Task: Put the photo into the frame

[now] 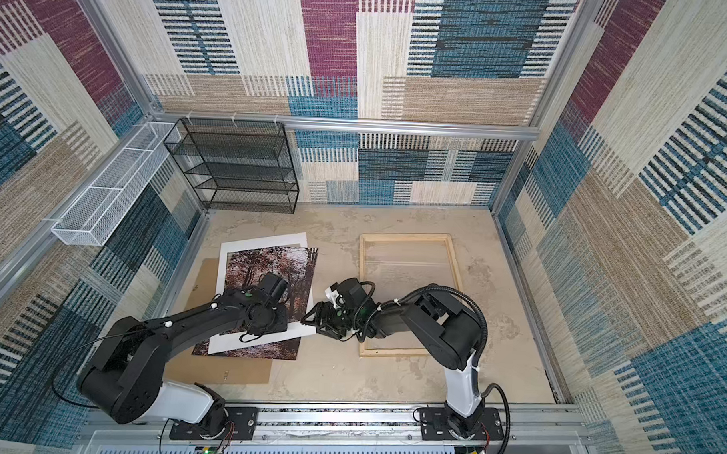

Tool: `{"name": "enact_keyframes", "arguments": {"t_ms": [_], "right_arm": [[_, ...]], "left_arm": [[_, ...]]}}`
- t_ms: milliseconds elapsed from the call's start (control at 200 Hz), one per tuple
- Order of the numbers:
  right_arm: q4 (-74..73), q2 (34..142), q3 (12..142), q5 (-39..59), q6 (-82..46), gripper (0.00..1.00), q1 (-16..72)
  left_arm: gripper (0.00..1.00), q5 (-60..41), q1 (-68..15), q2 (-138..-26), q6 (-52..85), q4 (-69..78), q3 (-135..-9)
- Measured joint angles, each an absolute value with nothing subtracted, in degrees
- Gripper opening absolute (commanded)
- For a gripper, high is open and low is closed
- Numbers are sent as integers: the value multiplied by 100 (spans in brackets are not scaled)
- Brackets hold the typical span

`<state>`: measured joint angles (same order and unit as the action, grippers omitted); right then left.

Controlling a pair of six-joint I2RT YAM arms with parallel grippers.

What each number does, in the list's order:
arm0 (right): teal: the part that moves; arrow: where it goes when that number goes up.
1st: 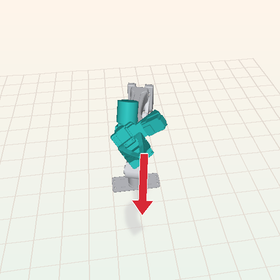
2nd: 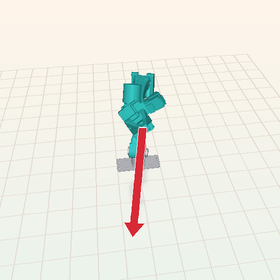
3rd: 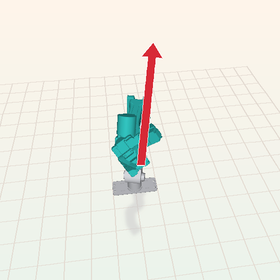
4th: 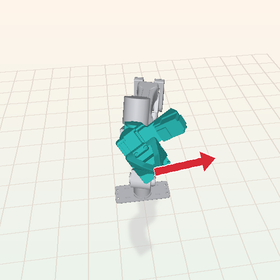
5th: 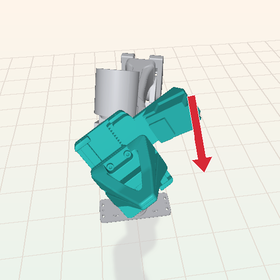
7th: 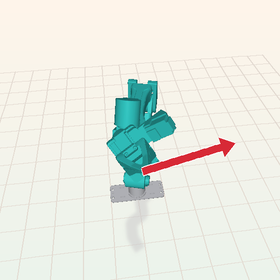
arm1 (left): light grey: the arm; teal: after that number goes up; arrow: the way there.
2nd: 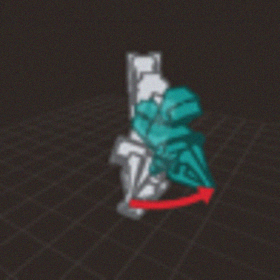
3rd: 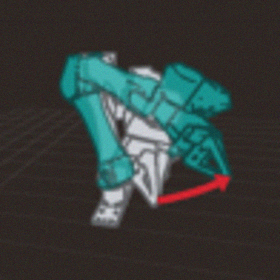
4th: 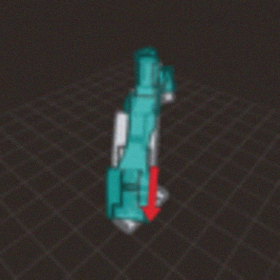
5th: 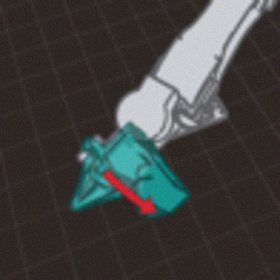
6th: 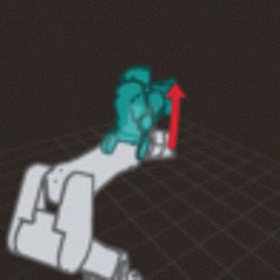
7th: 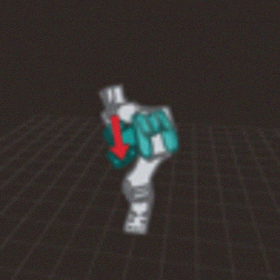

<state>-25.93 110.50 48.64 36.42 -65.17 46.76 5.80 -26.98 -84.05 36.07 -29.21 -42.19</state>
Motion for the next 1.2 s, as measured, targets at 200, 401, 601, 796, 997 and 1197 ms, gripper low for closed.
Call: {"name": "enact_keyframes", "arguments": {"t_ms": [200, 401, 601, 796, 997, 1197], "right_arm": [[-2749, 11085, 4816, 3647, -6571, 64, 4676], [-2864, 11172, 4816, 3645, -6589, 55, 4681], [-2923, 11253, 4831, 3614, -6565, 48, 4681], [-2847, 11330, 4991, 3422, -6368, 40, 4619], [-2808, 11434, 5054, 3183, -6152, 25, 4366], [-2753, 11515, 5146, 3144, -6027, 3, 4340]], "left_arm": [[47, 593, -2685, -8416, 3603, -2877, -4226], [46, 561, -2687, -8403, 3603, -2711, -4182], [46, 552, -2689, -8438, 3603, -2543, -4182], [46, 528, -2689, -8438, 3599, -2462, -4176], [45, 462, -2687, -8429, 3581, -2368, -4154], [45, 427, -2687, -8412, 3575, -2331, -4156]]}}
